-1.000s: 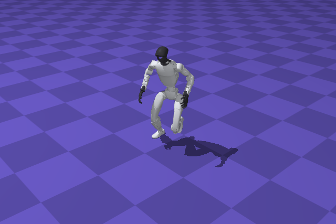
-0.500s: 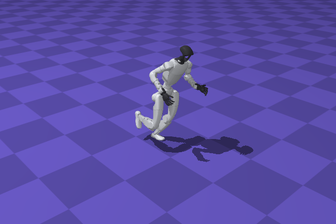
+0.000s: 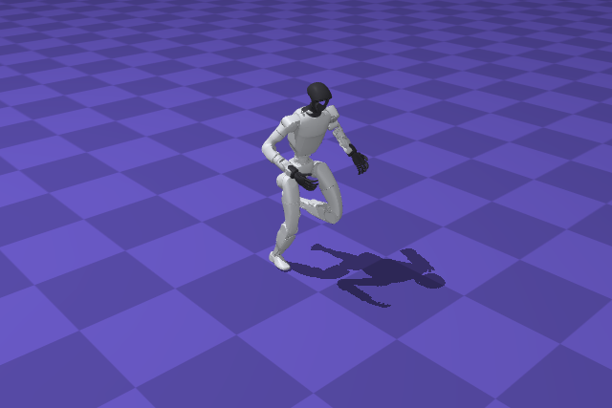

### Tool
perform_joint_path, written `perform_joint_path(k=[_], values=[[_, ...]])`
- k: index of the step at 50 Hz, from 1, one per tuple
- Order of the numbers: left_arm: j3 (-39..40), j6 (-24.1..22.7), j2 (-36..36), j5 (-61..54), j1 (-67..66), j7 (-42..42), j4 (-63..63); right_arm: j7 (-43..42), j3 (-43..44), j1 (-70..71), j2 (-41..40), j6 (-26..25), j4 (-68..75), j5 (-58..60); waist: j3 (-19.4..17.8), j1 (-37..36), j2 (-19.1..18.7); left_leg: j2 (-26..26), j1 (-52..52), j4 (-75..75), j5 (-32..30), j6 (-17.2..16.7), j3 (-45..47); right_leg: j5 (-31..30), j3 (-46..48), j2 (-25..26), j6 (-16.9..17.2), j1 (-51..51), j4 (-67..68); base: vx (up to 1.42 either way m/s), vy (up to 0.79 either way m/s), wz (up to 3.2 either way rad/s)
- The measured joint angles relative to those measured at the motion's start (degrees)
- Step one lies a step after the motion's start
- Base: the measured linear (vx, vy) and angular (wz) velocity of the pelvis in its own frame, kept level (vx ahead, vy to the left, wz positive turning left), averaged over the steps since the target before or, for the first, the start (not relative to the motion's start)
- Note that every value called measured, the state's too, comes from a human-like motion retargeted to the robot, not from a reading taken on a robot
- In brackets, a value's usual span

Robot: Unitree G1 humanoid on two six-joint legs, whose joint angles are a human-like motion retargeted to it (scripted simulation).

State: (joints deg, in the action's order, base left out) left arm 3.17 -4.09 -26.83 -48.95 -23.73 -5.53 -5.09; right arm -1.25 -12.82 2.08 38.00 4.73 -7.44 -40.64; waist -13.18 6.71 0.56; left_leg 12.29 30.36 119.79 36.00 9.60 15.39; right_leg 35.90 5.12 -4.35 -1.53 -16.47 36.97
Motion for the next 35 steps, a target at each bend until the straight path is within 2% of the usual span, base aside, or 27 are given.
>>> perform_joint_path(k=[2, 3, 5, 7, 8, 10, 12, 13, 15, 16, 17, 18, 20, 22, 23, 25, 27, 28, 30, 31, 33, 35], values=[[-3.44, -0.76, -3.96, -2.48, -10.44, -2.22, -0.39, -2.76, 0.30, 5.18, -1.27, 3.88, -12.13, -5.43, 3.82, -9.17, 4.19, 0.65, 8.63, -1.93, -1.11, -0.34, 1.33, -4.64, -4.46, -0.63, 2.56, 3.86, -7.62, 1.21, 0.04, -1.99], [-4.28, -1.14, -6.77, -2.16, -15.20, -3.77, -2.28, -3.88, 2.23, 5.81, -1.50, 5.36, -18.26, -6.86, 5.86, -14.28, 6.54, 1.66, 11.61, -5.28, -2.24, -0.30, 2.46, -8.98, -6.74, -1.38, 3.82, 6.36, -12.76, 1.25, 0.14, -1.67], [-4.04, -4.11, -11.42, 2.81, -22.07, -1.78, -5.28, -3.31, 6.04, 7.30, -1.38, 8.93, -27.18, -8.01, 9.53, -21.39, 12.31, 1.58, 16.40, -16.54, -6.46, 1.97, 5.83, -21.50, -9.28, -5.38, 7.22, 9.91, -22.38, 1.24, 0.24, -0.97], [-0.18, -7.98, -13.42, 12.03, -28.04, 0.80, -8.17, -0.96, 9.79, 5.68, -1.34, 11.48, -34.28, -7.33, 10.81, -26.47, 16.67, -0.65, 14.47, -34.38, -13.78, 0.57, 9.22, -35.77, -10.42, -9.71, 10.80, 14.61, -30.05, 1.31, 0.38, -0.54], [1.99, -9.76, -13.27, 16.65, -30.24, 1.67, -9.48, 0.64, 10.87, 4.71, -1.28, 12.23, -36.95, -6.91, 10.95, -28.07, 17.55, -2.50, 12.26, -44.71, -17.95, -1.08, 9.55, -41.22, -10.26, -10.99, 12.21, 17.19, -32.77, 1.35, 0.43, -0.48], [6.06, -12.25, -11.47, 21.71, -32.22, 2.16, -12.32, 2.41, 11.62, 3.59, -0.58, 12.92, -39.94, -5.13, 10.47, -29.42, 16.27, -5.74, 5.93, -66.74, -24.79, -5.26, 6.97, -46.13, -8.85, -10.71, 12.24, 22.88, -35.78, 1.37, 0.46, -0.47], [7.84, -11.73, -9.31, 23.11, -31.97, 0.86, -14.93, 2.13, 10.42, -0.92, -0.59, 11.45, -39.82, -2.14, 8.74, -28.90, 10.78, -6.36, -6.44, -89.28, -27.10, -9.56, 3.16, -44.46, -7.35, -7.05, 8.85, 31.71, -34.65, 1.37, 0.51, -0.30], [7.46, -11.42, -8.20, 22.41, -29.76, 0.04, -15.54, 2.54, 9.88, -3.24, -0.53, 11.96, -39.31, -1.67, 6.66, -28.04, 6.83, -5.30, -13.34, -99.26, -27.30, -12.17, 2.04, -42.49, -6.96, -4.29, 7.30, 35.98, -31.96, 1.36, 0.54, 0.13], [5.04, -10.23, -6.46, 21.14, -23.52, 0.26, -14.82, 3.03, 9.66, -9.39, -0.64, 11.03, -36.57, 0.15, 3.63, -25.17, -0.37, -1.53, -23.81, -111.51, -27.62, -17.47, 2.33, -35.45, -5.52, 1.66, 4.89, 39.89, -18.74, 1.32, 0.55, 0.70], [2.71, -9.59, -6.06, 21.55, -18.73, 0.25, -12.91, 3.55, 9.33, -12.22, -0.93, 9.81, -33.89, 1.53, 2.98, -23.12, -1.92, -0.65, -26.03, -112.57, -26.32, -18.05, 3.59, -29.76, -3.61, 2.84, 3.86, 36.71, -5.33, 1.22, 0.49, 1.14], [0.24, -8.95, -5.79, 22.00, -13.36, -0.37, -10.75, 3.90, 8.82, -14.70, -1.13, 8.57, -30.77, 3.10, 2.42, -21.02, -2.58, -0.60, -27.46, -112.55, -23.79, -17.56, 4.56, -24.03, -1.89, 3.03, 2.88, 32.60, 8.55, 1.10, 0.43, 1.27], [-2.52, -8.32, -5.80, 22.53, -6.84, -2.20, -8.10, 3.94, 7.97, -16.48, -1.16, 7.28, -26.76, 5.06, 2.00, -18.82, -1.46, -2.23, -27.32, -110.34, -18.80, -14.94, 4.91, -18.19, -0.54, 1.20, 2.03, 26.64, 23.37, 1.01, 0.37, 1.29], [-8.77, -7.57, -6.10, 23.65, 8.85, -8.42, -2.75, 3.29, 5.29, -18.78, -0.59, 4.36, -16.00, 9.31, 1.85, -14.02, 2.42, -6.84, -23.37, -101.34, -6.58, -6.22, 2.42, -7.96, -0.48, -3.04, 0.67, 13.32, 49.52, 0.91, 0.29, 1.37], [-14.71, -8.15, -5.93, 24.52, 26.82, -14.98, -0.07, 7.39, 1.56, -20.16, 0.79, -1.74, -2.32, 10.72, 2.41, -8.81, 3.83, -9.14, -17.87, -90.33, 1.96, 0.87, -1.46, -2.16, -1.40, -3.57, -0.52, 0.58, 65.88, 0.94, 0.19, 1.40], [-16.42, -8.84, -5.80, 25.29, 34.90, -17.07, -0.54, 12.42, 0.02, -21.70, 1.72, -5.75, 3.79, 10.49, 3.07, -6.34, 3.33, -9.27, -16.84, -87.36, 3.89, 1.66, -2.76, -1.10, -1.15, -3.06, -0.67, -4.85, 70.16, 1.05, 0.14, 1.33], [-17.11, -10.48, -4.96, 30.51, 49.89, -20.42, -2.17, 23.62, -1.10, -26.18, 4.46, -11.47, 12.86, 8.83, 5.44, -1.16, 0.79, -8.84, -17.92, -87.59, 3.72, -0.49, -5.05, -0.48, 1.11, -2.69, -1.35, -13.64, 71.32, 1.18, 0.09, 1.36], [-13.87, -12.02, -3.64, 36.95, 60.54, -23.52, -4.45, 28.70, 1.31, -33.19, 7.74, -11.27, 16.36, 6.45, 8.01, 5.32, -3.51, -7.48, -22.61, -93.89, -2.54, -4.70, -8.42, -1.31, 6.09, -3.54, -2.07, -17.12, 62.13, 1.33, 0.00, 1.62], [-11.87, -12.80, -3.13, 38.80, 64.20, -24.61, -6.00, 29.18, 3.62, -37.01, 8.91, -10.11, 17.13, 5.30, 8.97, 8.97, -5.93, -6.32, -25.28, -97.53, -7.65, -7.00, -10.42, -2.58, 9.09, -3.66, -2.19, -17.15, 54.83, 1.39, -0.11, 1.76], [-8.75, -14.69, -2.48, 38.48, 68.43, -25.00, -10.43, 28.82, 9.78, -44.33, 9.88, -7.92, 17.86, 4.34, 10.05, 16.33, -10.50, -3.48, -30.40, -104.62, -21.43, -12.16, -14.53, -8.61, 14.14, -1.92, -0.95, -14.81, 35.72, 1.43, -0.23, 1.76], [-7.85, -15.97, -2.28, 35.93, 68.80, -23.87, -13.32, 28.38, 12.99, -47.42, 9.81, -7.04, 17.59, 5.04, 10.22, 19.59, -12.07, -2.40, -32.70, -107.76, -28.95, -14.98, -16.29, -13.68, 15.37, -0.35, 0.68, -12.35, 23.55, 1.45, -0.33, 1.68], [-5.94, -18.34, -1.99, 29.82, 68.43, -20.95, -18.58, 27.55, 18.40, -52.16, 9.28, -5.79, 16.73, 6.44, 10.44, 25.14, -13.19, -2.01, -37.10, -112.09, -40.14, -18.84, -18.11, -23.70, 16.17, 1.34, 4.45, -6.14, -2.10, 1.45, -0.41, 1.57], [-3.78, -19.55, -1.98, 24.48, 66.75, -18.52, -21.60, 26.58, 21.52, -53.65, 7.69, -6.04, 16.29, 6.64, 10.53, 28.34, -10.19, -4.60, -42.10, -112.17, -41.93, -17.78, -15.76, -31.25, 14.84, -1.04, 8.89, 0.75, -24.33, 1.44, -0.51, 1.14]])
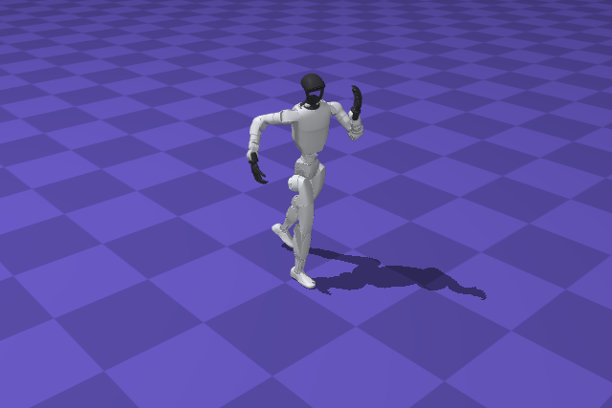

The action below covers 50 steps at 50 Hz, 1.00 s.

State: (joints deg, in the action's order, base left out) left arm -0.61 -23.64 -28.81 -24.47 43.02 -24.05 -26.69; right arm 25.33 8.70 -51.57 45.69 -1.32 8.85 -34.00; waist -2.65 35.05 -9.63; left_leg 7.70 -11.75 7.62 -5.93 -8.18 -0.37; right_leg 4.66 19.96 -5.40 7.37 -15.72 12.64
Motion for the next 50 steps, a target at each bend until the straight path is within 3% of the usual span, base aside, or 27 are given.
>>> perform_joint_path(k=[3, 5, 7, 10, 12, 14, 15, 17, 21, 23, 25, 28, 30, 31, 33, 35, 37, 39, 40, 42, 45, 48, 50], values=[[0.35, 1.49, -0.43, -3.35, -7.16, 3.27, 0.18, -3.64, -0.32, 2.53, -4.23, -0.70, 0.65, 0.55, -0.53, -3.06, 7.81, -3.97, -7.21, 8.49, 9.04, 6.41, 5.37, -5.55, 0.16, -6.26, 5.94, 4.47, -9.80, 1.37, -0.56, -0.32], [0.47, 3.20, 0.39, -7.59, -14.48, 6.96, 1.69, -9.07, -2.30, 6.01, -6.24, 1.50, 0.86, 4.07, -1.69, -8.01, 11.04, -6.25, -5.88, 23.77, 15.33, 9.63, 5.95, -3.69, 1.54, -8.32, 5.86, 5.46, -7.19, 1.24, -0.46, -1.44], [2.55, 4.59, 2.68, -14.14, -23.23, 9.07, 4.75, -18.48, -5.78, 12.37, -6.70, 5.03, 1.08, 8.51, -4.01, -12.83, 10.26, -2.99, 1.86, 48.10, 22.80, 10.96, 8.37, 8.66, 1.31, -6.21, 1.33, 4.99, 1.48, 1.12, -0.34, -1.52], [6.92, 5.30, 8.11, -23.03, -37.54, 5.20, 15.20, -36.01, -12.74, 28.66, -7.22, 8.92, 4.39, 13.29, -7.65, -18.94, 7.05, 7.49, 14.64, 82.80, 34.44, 15.15, 11.36, 28.26, -1.89, -2.19, -6.83, 1.23, 20.36, 1.07, -0.23, -1.31], [7.60, 7.34, 11.32, -28.24, -47.25, 3.08, 26.03, -41.48, -16.22, 41.95, -8.59, 9.16, 6.12, 15.77, -8.25, -23.44, 6.73, 8.76, 23.55, 97.44, 39.92, 18.13, 10.89, 34.11, -4.74, -1.24, -8.61, 0.22, 27.62, 1.10, -0.18, -1.28], [6.61, 10.17, 11.04, -30.52, -58.25, 4.73, 33.05, -42.20, -19.59, 54.83, -10.53, 9.50, 4.35, 17.36, -6.09, -28.62, 7.97, 6.37, 34.34, 104.42, 42.05, 19.18, 11.23, 34.79, -7.98, -0.66, -8.21, 0.84, 26.93, 1.17, -0.17, -1.40], [5.78, 11.44, 9.42, -30.26, -64.61, 6.52, 34.18, -41.77, -21.26, 60.62, -11.73, 9.89, 2.15, 17.81, -4.19, -31.51, 9.25, 4.86, 39.98, 105.68, 42.11, 19.36, 11.94, 33.70, -9.86, -0.40, -7.65, 1.62, 24.47, 1.26, -0.17, -1.56], [5.20, 12.26, 1.67, -23.49, -79.39, 10.52, 28.26, -40.29, -22.40, 67.10, -14.86, 11.20, -6.60, 17.09, -0.15, -38.79, 14.10, 3.25, 47.70, 101.16, 40.64, 19.68, 15.42, 25.85, -14.29, -0.85, -5.27, 5.98, 15.17, 1.35, -0.13, -1.63], [5.79, 9.12, -11.66, -9.33, -99.35, 15.53, 18.85, -34.71, -23.94, 72.79, -18.38, 13.96, -26.88, 10.29, 3.44, -52.07, 24.30, -0.70, 51.74, 76.28, 34.87, 20.13, 24.11, -2.61, -19.11, -6.75, 2.24, 17.52, -3.51, 1.46, 0.04, -1.16], [6.72, 7.93, -14.52, -6.56, -104.13, 18.10, 17.22, -32.15, -25.43, 75.23, -18.11, 15.68, -36.02, 9.64, 3.65, -56.16, 25.69, -1.36, 49.06, 59.12, 29.19, 18.53, 27.48, -12.10, -17.76, -8.29, 3.23, 23.18, -9.11, 1.49, 0.15, -0.76], [9.03, 7.71, -15.60, -5.64, -106.50, 21.20, 15.87, -30.37, -26.40, 76.52, -17.95, 17.92, -43.88, 8.70, 2.64, -58.58, 23.92, -1.09, 43.19, 40.40, 22.56, 14.85, 29.44, -14.90, -13.78, -7.37, 1.16, 30.37, -11.87, 1.48, 0.18, -0.73], [9.75, 8.50, -13.12, -7.28, -103.11, 22.04, 16.61, -25.46, -26.45, 71.45, -18.83, 19.32, -48.98, -3.56, -1.58, -57.99, 16.76, -1.16, 30.61, 13.93, 15.40, 5.48, 24.06, -10.03, -13.27, -0.95, -2.67, 42.02, -6.77, 1.48, 0.25, -0.17], [7.41, 9.03, -10.29, -6.78, -97.18, 20.90, 19.41, -21.06, -25.18, 64.20, -18.90, 17.13, -48.45, -13.63, -3.72, -55.45, 11.54, 1.29, 23.86, 4.03, 11.94, 0.01, 19.70, -1.16, -14.89, 5.20, -4.45, 44.05, 8.17, 1.45, 0.28, 0.83], [5.46, 9.29, -8.92, -5.42, -92.34, 19.24, 21.47, -19.75, -24.55, 60.61, -19.00, 15.59, -46.53, -15.36, -4.50, -53.51, 10.57, 1.91, 22.34, 3.41, 12.32, 0.01, 19.69, 4.26, -13.36, 6.26, -5.41, 40.65, 21.62, 1.36, 0.24, 1.30], [1.44, 9.71, -6.16, -2.32, -80.34, 13.76, 25.46, -19.41, -23.11, 53.58, -20.05, 13.77, -40.87, -15.26, -5.83, -49.74, 11.65, 0.48, 21.48, 6.41, 19.90, 4.06, 20.21, 14.78, -9.93, 3.88, -7.15, 30.88, 49.77, 1.20, 0.18, 1.41], [-1.72, 9.41, -2.72, 2.14, -64.00, 4.96, 28.47, -23.45, -20.73, 46.01, -22.62, 14.18, -31.67, -13.13, -6.91, -45.95, 15.65, -3.76, 23.89, 15.02, 33.64, 12.52, 18.21, 24.27, -9.34, -1.94, -8.13, 18.96, 74.94, 1.06, 0.11, 1.51], [-1.05, 8.65, 3.06, 7.91, -43.69, -3.80, 28.17, -29.16, -18.75, 37.58, -25.57, 14.68, -19.77, -18.05, -7.63, -41.71, 18.15, -6.81, 27.91, 25.27, 42.49, 18.34, 13.91, 30.39, -11.69, -4.60, -7.90, 7.19, 91.04, 1.01, 0.03, 1.88], [2.49, 7.49, 11.23, 12.14, -23.58, -8.30, 24.33, -28.98, -19.67, 29.20, -25.51, 13.26, -9.69, -29.29, -7.56, -36.77, 17.47, -7.36, 28.33, 29.79, 46.14, 18.64, 10.22, 32.81, -13.63, -5.47, -7.34, -2.99, 97.47, 1.08, -0.04, 1.90], [4.20, 6.73, 15.66, 14.26, -13.53, -9.97, 22.16, -26.34, -20.74, 25.72, -23.58, 11.80, -5.35, -34.88, -7.08, -33.89, 16.30, -7.11, 27.42, 29.75, 46.84, 17.72, 8.53, 33.15, -14.21, -6.14, -7.29, -7.81, 98.07, 1.18, -0.10, 1.60], [3.65, 5.56, 18.76, 20.19, 0.92, -14.11, 17.61, -19.27, -22.86, 19.62, -13.78, 8.28, -1.20, -29.30, -4.93, -26.97, 12.68, -5.30, 21.91, 24.03, 43.52, 14.65, 5.59, 31.69, -13.21, -8.71, -8.49, -13.77, 91.08, 1.26, -0.18, 1.22], [0.54, 4.87, 12.58, 23.89, 12.62, -11.66, 11.22, -12.31, -19.48, 10.32, -1.65, 8.29, 1.55, -8.73, -1.50, -18.05, 6.11, 0.06, 14.25, 14.47, 28.77, 8.69, 1.77, 26.13, -10.34, -6.79, -8.30, -17.09, 68.24, 1.32, -0.36, 0.77], [-1.80, 3.20, 4.12, 19.44, 15.87, -6.44, 5.13, -9.33, -11.82, 0.43, -0.08, 8.15, 5.11, 0.36, 1.27, -13.31, 1.68, 3.97, 8.64, 6.92, 8.09, 2.31, -1.76, 12.68, -12.55, -0.24, -4.60, -13.18, 34.02, 1.37, -0.51, 0.47], [-4.01, 1.48, -1.21, 15.56, 16.26, -6.70, 1.51, -7.22, -8.46, -3.43, -0.12, 6.91, 7.27, 3.58, 2.05, -11.48, 1.95, 2.75, 4.36, 4.16, 1.12, 1.30, -3.29, 1.29, -13.86, -0.57, -2.02, -7.53, 11.28, 1.40, -0.55, 0.31]])
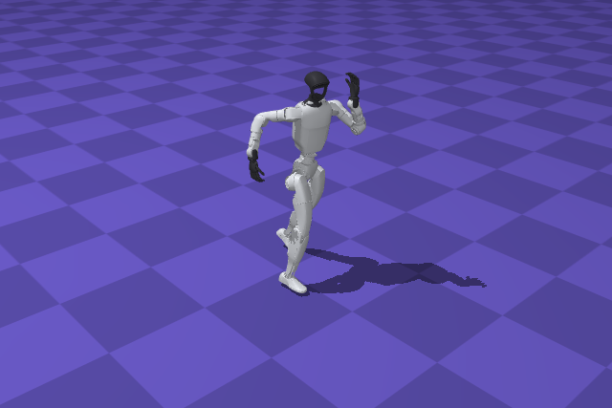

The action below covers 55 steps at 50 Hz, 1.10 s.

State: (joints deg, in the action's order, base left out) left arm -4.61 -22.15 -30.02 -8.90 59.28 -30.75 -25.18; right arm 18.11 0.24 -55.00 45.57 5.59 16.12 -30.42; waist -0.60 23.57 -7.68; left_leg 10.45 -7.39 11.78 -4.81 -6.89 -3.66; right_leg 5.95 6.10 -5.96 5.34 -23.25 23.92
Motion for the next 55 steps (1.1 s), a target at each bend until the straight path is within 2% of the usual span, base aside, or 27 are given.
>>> perform_joint_path(k=[3, 5, 6, 8, 10, 12, 15, 18, 21, 23, 25, 27, 29, 30, 31, 33, 35, 37, 40, 42, 44, 46, 48, 49, 50, 52, 55], values=[[-1.48, -1.75, -7.45, -3.31, -4.37, 0.74, -2.51, 1.13, 0.20, 0.45, -0.79, -1.61, 3.52, 6.41, -2.06, 0.47, 5.71, -4.83, -8.72, 2.04, 4.90, 3.99, 0.98, -10.23, 3.15, -5.05, 5.51, 7.11, -17.95, 1.38, -0.56, -0.01], [-0.65, -1.30, -10.36, -5.74, -11.29, 2.65, -2.63, -0.31, -0.97, 2.91, -2.88, -2.72, 6.41, 8.97, -3.76, -1.12, 9.69, -7.68, -12.46, 8.04, 9.95, 6.24, 2.49, -14.47, 6.33, -8.19, 8.59, 9.21, -20.82, 1.32, -0.53, -0.50], [0.26, -0.56, -10.84, -8.30, -16.09, 4.31, -2.30, -1.86, -1.40, 4.71, -4.19, -3.37, 7.54, 8.81, -4.47, -2.09, 10.84, -8.00, -12.15, 13.89, 12.31, 6.85, 4.37, -14.18, 7.11, -9.29, 8.34, 9.88, -20.01, 1.26, -0.50, -0.56], [2.01, 1.15, -11.03, -13.73, -26.24, 8.41, -0.61, -6.33, -2.68, 9.64, -6.76, -4.00, 9.40, 6.69, -6.25, -3.76, 11.33, -5.22, -8.87, 28.97, 18.28, 8.58, 9.72, -6.68, 7.77, -9.60, 5.40, 11.15, -15.90, 1.16, -0.44, -0.44], [3.08, 3.34, -9.55, -16.69, -36.96, 11.93, 4.09, -14.22, -5.77, 18.15, -9.43, -2.96, 12.22, 2.68, -9.00, -5.19, 9.03, 1.90, -2.09, 47.18, 26.64, 11.81, 13.74, 8.20, 7.89, -6.98, 0.40, 10.80, -6.41, 1.02, -0.33, -0.36], [3.75, 6.77, -6.68, -12.54, -47.91, 11.99, 13.82, -24.59, -9.73, 31.28, -12.55, -0.93, 17.21, 3.60, -11.64, -7.43, 6.79, 4.63, 6.77, 61.93, 34.77, 15.19, 11.88, 19.17, 7.61, -4.72, -3.01, 7.49, 7.25, 0.93, -0.22, -0.59], [5.11, 11.63, -3.66, -2.76, -64.16, 16.46, 25.90, -31.21, -10.83, 47.73, -16.66, 1.87, 14.71, 10.64, -11.76, -13.35, 7.49, -1.17, 20.71, 71.75, 40.15, 17.13, 7.90, 25.83, 6.58, -4.19, -2.97, 5.81, 17.37, 0.94, -0.17, -0.69], [4.88, 9.96, -7.91, -7.29, -79.83, 19.65, 18.33, -26.51, -9.47, 50.98, -16.00, 5.25, -10.08, 4.15, -7.96, -26.47, 12.46, -7.13, 30.54, 63.23, 40.17, 18.90, 10.33, 23.27, 4.50, -4.31, -1.86, 10.37, 11.77, 1.01, -0.13, -0.67], [7.22, 7.93, -13.72, -13.65, -93.48, 19.58, 9.74, -24.75, -7.12, 49.92, -13.16, 9.16, -33.35, -2.48, -5.90, -39.64, 17.39, -9.97, 31.38, 39.93, 34.12, 19.15, 17.03, 11.57, 3.65, -4.98, 0.86, 18.13, 3.23, 1.07, -0.01, -0.10], [13.49, 7.46, -14.29, -16.11, -103.32, 22.22, 6.44, -21.84, -4.55, 50.12, -10.95, 10.19, -44.20, -5.18, -5.78, -44.75, 18.00, -10.91, 26.55, 19.32, 27.08, 15.78, 21.47, 1.25, 0.88, -2.63, 3.19, 24.91, -2.17, 1.12, 0.04, 0.52], [20.12, 6.91, -11.54, -16.15, -111.76, 24.71, 3.89, -18.25, -2.89, 51.48, -9.22, 10.67, -51.77, -6.63, -6.13, -46.24, 15.45, -10.33, 20.58, 2.04, 19.46, 9.65, 25.16, -7.34, -5.61, 3.35, 4.40, 31.98, -5.36, 1.13, 0.01, 0.96], [22.54, 6.65, -8.18, -14.13, -114.81, 24.43, 1.66, -16.33, -3.79, 51.89, -8.99, 11.14, -56.48, -5.58, -6.49, -44.40, 11.97, -8.55, 17.72, -5.49, 13.30, 4.76, 30.59, -9.47, -10.79, 9.77, 3.88, 35.50, -1.74, 1.08, -0.05, 1.66], [21.83, 7.52, -6.89, -12.23, -112.48, 22.73, -0.11, -16.16, -5.55, 50.50, -9.05, 10.89, -58.12, -2.20, -6.91, -41.25, 8.75, -6.64, 16.82, -7.62, 7.82, 3.75, 38.49, -6.21, -7.73, 12.68, 1.36, 34.17, 8.81, 0.97, -0.08, 2.22], [20.83, 8.25, -6.92, -11.44, -109.93, 21.94, -0.77, -16.36, -6.33, 49.34, -8.96, 10.53, -57.95, 0.10, -7.17, -39.53, 7.18, -5.77, 16.64, -7.71, 5.42, 4.22, 42.89, -3.78, -3.76, 12.64, -0.50, 32.32, 15.63, 0.87, -0.09, 2.44], [19.42, 8.91, -7.17, -10.60, -106.42, 21.97, -1.15, -16.12, -6.62, 47.87, -8.61, 9.84, -56.53, 2.57, -7.60, -37.88, 5.67, -5.14, 16.27, -6.69, 6.77, 5.40, 46.02, -1.35, 0.84, 10.63, -2.50, 30.13, 23.14, 0.81, -0.11, 2.46], [15.62, 9.91, -6.78, -8.31, -98.16, 21.92, -1.11, -15.52, -7.00, 45.76, -7.60, 8.43, -52.38, 7.90, -8.91, -34.72, 3.70, -4.76, 16.04, -3.08, 16.42, 8.63, 47.42, 3.99, 7.04, 5.20, -5.20, 24.83, 38.70, 0.70, -0.15, 2.38], [8.27, 7.90, -3.62, 6.55, -85.57, 24.27, 4.31, -16.74, -6.17, 44.89, -7.73, 10.61, -46.41, 9.60, -10.69, -31.02, 5.00, -5.41, 19.45, 6.12, 32.50, 13.25, 40.28, 9.92, 7.34, -0.83, -4.09, 17.21, 53.24, 0.57, -0.24, 2.45], [-0.68, 9.80, 0.25, 12.32, -69.61, 18.31, 11.55, -22.75, -9.79, 46.25, -8.52, 9.43, -34.01, 16.84, -14.23, -27.65, 5.83, -5.02, 24.26, 20.73, 42.61, 15.14, 33.55, 14.40, 1.97, -3.29, -3.76, 10.09, 62.92, 0.43, -0.30, 2.78], [-9.43, 13.78, 5.16, 15.89, -43.03, 11.45, 17.56, -31.29, -15.59, 47.64, -13.35, 4.60, -11.86, 14.93, -19.30, -24.46, 6.34, -8.46, 25.14, 29.42, 47.76, 14.92, 24.42, 16.80, -7.59, -3.03, -3.75, 1.21, 67.92, 0.34, -0.22, 3.22], [-9.98, 15.03, 7.85, 17.33, -29.26, 8.85, 13.35, -32.97, -16.10, 44.16, -13.67, 3.85, -5.54, 8.42, -20.23, -22.32, 4.34, -10.10, 22.50, 27.40, 46.24, 12.14, 18.28, 18.25, -11.39, -0.80, -4.59, -1.98, 65.62, 0.39, -0.09, 3.29], [-8.38, 15.91, 9.30, 19.53, -19.43, 4.77, 6.59, -32.33, -14.94, 37.85, -10.31, 4.30, -5.82, 10.05, -18.99, -18.83, 1.13, -10.94, 18.15, 20.08, 40.84, 9.25, 11.51, 18.74, -12.46, 2.24, -5.67, -3.77, 59.88, 0.42, 0.00, 3.33], [-6.07, 15.63, 9.17, 21.54, -13.38, -0.80, -0.04, -28.85, -11.54, 29.16, -6.91, 5.08, -8.54, 14.91, -16.20, -13.75, -2.96, -10.31, 14.87, 13.12, 31.86, 5.99, 3.52, 16.42, -10.60, 5.44, -6.07, -3.55, 49.88, 0.45, 0.06, 3.78], [-4.16, 15.13, 8.67, 19.76, -9.70, -6.42, -5.84, -24.81, -7.83, 20.73, -5.58, 4.32, -10.80, 15.29, -12.95, -9.39, -6.46, -9.30, 10.80, 3.03, 19.21, 2.75, -5.23, 10.61, -7.98, 7.62, -6.00, -2.03, 36.06, 0.45, 0.07, 3.84], [-2.81, 8.84, 7.50, 10.03, -7.76, -8.04, -7.80, -23.10, -7.26, 17.82, -4.65, 3.80, -11.61, 13.60, -11.18, -8.01, -7.44, -9.19, 9.66, -1.33, 12.97, 1.71, -8.43, 6.92, -6.36, 7.41, -4.45, -1.11, 28.05, 0.44, 0.05, 3.54], [-1.23, -0.55, 5.86, -3.75, -5.70, -9.12, -9.36, -21.46, -7.24, 15.40, -3.42, 3.42, -12.35, 11.45, -9.32, -6.86, -8.15, -9.22, 9.25, -4.70, 7.08, 0.91, -11.02, 3.11, -4.53, 6.66, -2.15, -0.16, 19.73, 0.45, 0.01, 3.50], [2.34, 0.67, 0.34, 0.67, -6.28, -8.66, -7.36, -17.74, -4.69, 11.79, -4.04, 2.55, -11.91, 11.93, -5.50, -4.37, -6.84, -9.23, 8.50, -7.18, 3.69, -1.29, -5.93, -1.53, -0.17, 3.49, -0.94, 2.59, 5.90, 0.47, -0.05, 3.71], [2.82, -1.89, -2.81, -4.75, -10.33, -5.77, -8.80, -13.59, -0.99, 11.70, -5.19, 0.92, -11.25, 17.23, -2.74, -0.79, -1.96, -9.36, 6.39, -5.30, 7.19, 1.29, 14.31, -1.91, 1.84, -1.40, 2.44, 6.87, -9.30, 0.46, -0.13, 4.05]])
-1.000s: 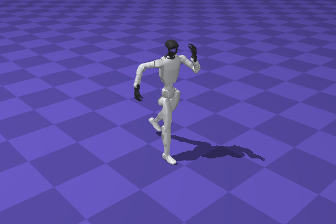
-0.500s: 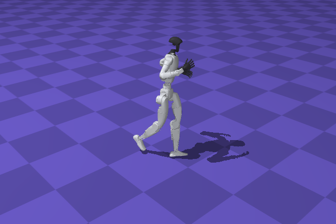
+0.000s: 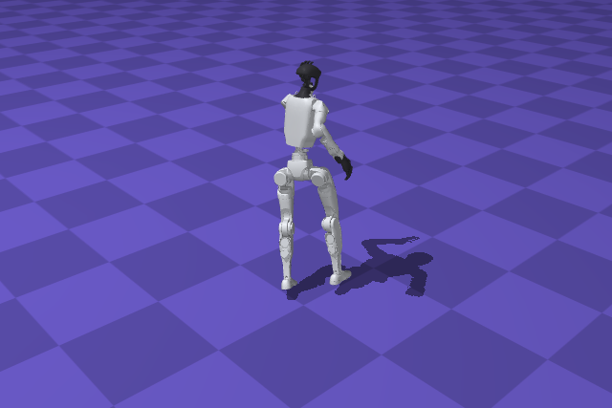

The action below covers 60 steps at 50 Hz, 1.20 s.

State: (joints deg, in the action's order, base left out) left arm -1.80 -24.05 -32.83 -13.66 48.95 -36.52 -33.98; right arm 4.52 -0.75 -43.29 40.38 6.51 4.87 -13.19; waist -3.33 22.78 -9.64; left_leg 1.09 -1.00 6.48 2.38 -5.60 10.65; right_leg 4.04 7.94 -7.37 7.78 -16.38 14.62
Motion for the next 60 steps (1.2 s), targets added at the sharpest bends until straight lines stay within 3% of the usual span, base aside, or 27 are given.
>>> perform_joint_path(k=[2, 5, 7, 10, 13, 16, 21, 23, 25, 28, 29, 30, 32, 35, 37, 38, 41, 45, 47, 48, 50, 53, 55, 58, 60], values=[[-0.22, -0.20, -0.09, -1.74, -6.10, 2.76, -2.63, 0.41, -0.28, 3.47, -2.04, -1.06, 0.81, 4.03, -1.03, 0.57, 4.78, -0.42, -0.52, 10.22, 6.59, 5.56, 7.20, -1.39, -2.98, -2.92, 1.59, 3.81, -4.81, 0.43, -0.17, 3.77], [-3.93, 1.05, 1.83, 0.07, -18.45, 6.37, -5.32, 0.56, -3.76, 7.52, -1.91, -1.20, 0.96, 4.59, -0.48, -1.32, 9.80, -2.91, 9.19, 39.04, 17.67, 12.22, 0.42, -5.67, -1.80, -8.15, 1.42, 8.25, -6.46, 0.37, -0.20, 3.33], [-6.36, 2.20, 0.07, -2.64, -26.96, 11.35, -3.81, 2.42, -7.23, 10.96, 2.14, -1.11, -0.37, 1.12, 0.49, -4.42, 10.77, -2.36, 18.26, 59.61, 23.91, 12.93, -2.01, 3.59, 0.98, -9.75, 0.18, 10.27, -3.13, 0.28, -0.26, 2.76], [-8.10, 5.00, -5.87, -7.25, -40.82, 19.27, 3.89, 5.42, -14.89, 23.05, 10.67, -1.22, -1.85, -3.44, 1.54, -9.97, 11.53, 4.50, 30.79, 85.90, 33.26, 16.13, 0.79, 24.43, 3.83, -9.68, 0.38, 9.15, 7.65, 0.22, -0.23, 1.77], [-6.68, 8.29, -4.98, -12.99, -57.35, 21.48, 15.98, 4.88, -19.26, 41.07, 16.13, -0.77, -5.15, -2.24, 1.48, -18.66, 13.31, 6.55, 39.75, 96.96, 36.64, 16.61, 4.07, 30.74, 4.11, -10.27, -0.87, 4.40, 19.17, 0.29, 0.02, 0.16], [1.34, 7.28, -3.65, -18.69, -75.01, 21.82, 17.41, -2.98, -17.21, 53.84, 17.18, 2.72, -14.18, -6.64, 3.35, -27.86, 17.19, 8.77, 43.61, 93.39, 34.69, 16.21, 9.34, 24.05, 3.44, -11.27, -1.31, 5.50, 15.23, 0.49, 0.24, -0.35], [12.05, 4.91, -13.35, -21.38, -93.25, 25.22, 6.06, -10.40, -9.10, 60.45, 18.42, 8.55, -36.25, -10.81, 6.64, -41.41, 26.77, 11.52, 39.02, 66.90, 30.84, 16.90, 18.76, -5.08, 2.57, -15.42, -0.23, 13.10, -2.94, 0.68, 0.49, 0.11], [13.11, 4.64, -14.93, -22.17, -93.76, 26.37, 2.95, -10.05, -9.01, 62.50, 17.76, 9.65, -44.78, -10.59, 6.11, -42.48, 28.84, 10.33, 35.25, 51.42, 27.04, 15.43, 19.96, -12.37, 1.54, -16.27, 1.68, 15.96, -6.53, 0.71, 0.59, 1.13], [11.44, 4.73, -14.25, -22.31, -90.12, 25.69, 1.35, -7.76, -11.39, 63.61, 14.92, 10.04, -51.06, -12.75, 4.46, -40.66, 28.31, 9.47, 30.17, 34.66, 22.44, 12.82, 19.99, -12.26, 0.35, -14.63, 2.23, 19.67, -6.89, 0.71, 0.56, 1.64], [4.36, 5.96, -10.64, -18.95, -78.50, 22.95, 3.16, -4.13, -15.86, 59.87, 9.39, 8.84, -52.45, -15.48, -1.07, -35.77, 22.81, 9.52, 20.32, 16.07, 15.27, 7.65, 18.84, -4.51, -2.56, -8.04, 0.65, 25.80, 1.81, 0.73, 0.54, 2.11], [1.00, 6.45, -9.07, -17.24, -73.56, 22.26, 4.95, -3.32, -16.42, 57.35, 7.66, 8.19, -51.17, -15.08, -3.12, -34.15, 21.19, 9.27, 17.65, 13.86, 16.06, 6.67, 17.82, -0.56, -2.87, -6.48, 0.29, 25.73, 9.49, 0.74, 0.52, 2.41], [-2.58, 6.93, -7.44, -15.49, -68.42, 21.68, 7.02, -2.63, -16.68, 54.51, 5.92, 7.52, -49.47, -14.36, -5.06, -32.54, 19.83, 8.89, 15.36, 12.84, 18.16, 6.00, 16.56, 3.79, -2.88, -5.27, 0.05, 24.73, 18.77, 0.71, 0.47, 2.45], [-10.02, 8.38, -3.11, -14.63, -56.06, 19.45, 13.05, -4.13, -16.19, 48.16, 2.14, 6.53, -42.92, -11.71, -7.15, -29.03, 19.87, 6.19, 14.87, 16.05, 28.00, 8.16, 11.97, 13.24, -2.71, -6.47, -0.24, 16.68, 42.81, 0.67, 0.38, 2.42], [-16.91, 10.03, 4.27, -16.72, -35.79, 13.78, 20.06, -11.11, -14.51, 36.40, -4.30, 5.56, -26.79, -5.95, -8.84, -22.97, 19.70, 3.14, 18.19, 25.76, 39.36, 14.58, 4.15, 24.28, -4.01, -6.97, -2.90, 3.53, 70.90, 0.69, 0.23, 2.27], [-16.77, 8.82, 8.19, -16.23, -22.64, 12.34, 19.44, -12.96, -12.49, 28.46, -8.32, 5.81, -16.86, -4.30, -9.10, -18.19, 16.71, 3.47, 18.18, 27.45, 40.61, 15.39, 0.29, 27.61, -3.80, -4.62, -4.94, -4.29, 79.49, 0.84, 0.15, 2.00], [-15.69, 7.70, 9.75, -14.98, -17.43, 12.14, 17.81, -13.15, -11.31, 24.16, -8.91, 6.57, -13.96, -3.50, -8.60, -14.92, 14.27, 4.45, 17.58, 27.94, 40.07, 14.18, -1.47, 27.73, -2.55, -3.69, -5.25, -7.29, 81.02, 0.96, 0.10, 1.70], [-11.73, 5.23, 10.15, -5.65, -3.12, 9.09, 14.35, -14.45, -8.65, 16.73, -5.92, 9.57, -9.36, -2.17, -6.75, -6.51, 7.85, 7.24, 8.17, 12.05, 28.06, 10.30, -4.47, 26.46, 0.92, -0.44, -7.03, -14.25, 73.34, 1.04, -0.02, 1.01], [-8.28, 3.69, 9.24, 1.28, 4.77, 6.13, 10.73, -8.20, -3.88, 7.61, -2.52, 8.87, -4.89, -2.65, -3.39, 1.79, 0.54, 11.54, -0.47, -0.49, 0.72, 3.68, -5.89, 11.90, 6.07, 3.12, -6.96, -15.02, 46.56, 1.18, -0.19, 0.62], [-7.96, 2.13, 9.79, -2.40, 4.83, 7.25, 8.32, -5.92, -2.46, 3.78, -2.83, 7.66, -2.90, -3.66, -1.44, 3.23, -0.23, 10.58, -3.41, -2.75, -7.40, 2.07, -5.04, 5.79, 8.12, 2.92, -5.19, -11.86, 29.09, 1.22, -0.26, 0.57], [-7.78, 1.56, 10.11, -4.00, 4.30, 7.80, 7.32, -5.17, -2.12, 2.37, -3.44, 6.99, -2.03, -3.89, -0.67, 3.48, 0.65, 8.80, -4.82, -2.25, -8.23, 2.92, -4.99, 3.93, 8.39, 2.23, -3.50, -9.55, 20.22, 1.23, -0.27, 0.68], [-6.47, 1.00, 10.57, -6.05, 1.56, 9.92, 5.60, -3.30, -1.97, 1.78, -5.37, 5.14, 0.03, -4.15, -1.28, 3.25, 4.95, 3.77, -8.01, 4.02, -3.57, 6.70, -5.54, 0.90, 7.03, 0.09, 1.10, -2.68, 3.82, 1.22, -0.30, 0.62], [-3.79, 1.99, 10.45, -5.48, -8.35, 14.64, 4.40, -0.56, -3.98, 6.91, -8.34, 2.19, 2.94, -6.07, -3.11, 0.96, 11.93, -2.25, -3.71, 31.84, 10.79, 9.88, -4.92, -1.86, 5.87, -4.13, 5.56, 3.71, -5.28, 1.12, -0.32, 0.06], [-2.02, 4.03, 9.94, -6.96, -17.50, 17.61, 5.13, -0.28, -5.26, 13.19, -10.26, 0.72, 4.55, -7.82, -4.19, -1.68, 12.73, -1.73, 4.29, 54.57, 17.93, 10.83, -3.24, 4.04, 7.10, -4.03, 3.36, 5.34, -3.34, 0.99, -0.29, -0.41], [-1.34, 7.70, 8.28, -7.49, -33.41, 17.79, 12.28, -7.15, -7.94, 28.40, -13.39, 1.53, 5.94, -6.94, -6.83, -8.19, 10.73, 3.37, 18.50, 84.96, 28.59, 16.06, -0.92, 24.24, 5.74, -1.37, -4.52, 3.91, 9.45, 0.91, -0.23, -0.85], [-1.45, 9.75, 7.29, -9.43, -45.45, 18.09, 18.88, -11.23, -9.14, 40.80, -15.23, 2.36, 4.93, -6.53, -8.55, -13.37, 10.83, 4.31, 27.39, 97.57, 33.21, 19.02, 0.45, 33.07, 2.90, -0.99, -7.44, 1.96, 19.18, 0.95, -0.15, -1.28]])
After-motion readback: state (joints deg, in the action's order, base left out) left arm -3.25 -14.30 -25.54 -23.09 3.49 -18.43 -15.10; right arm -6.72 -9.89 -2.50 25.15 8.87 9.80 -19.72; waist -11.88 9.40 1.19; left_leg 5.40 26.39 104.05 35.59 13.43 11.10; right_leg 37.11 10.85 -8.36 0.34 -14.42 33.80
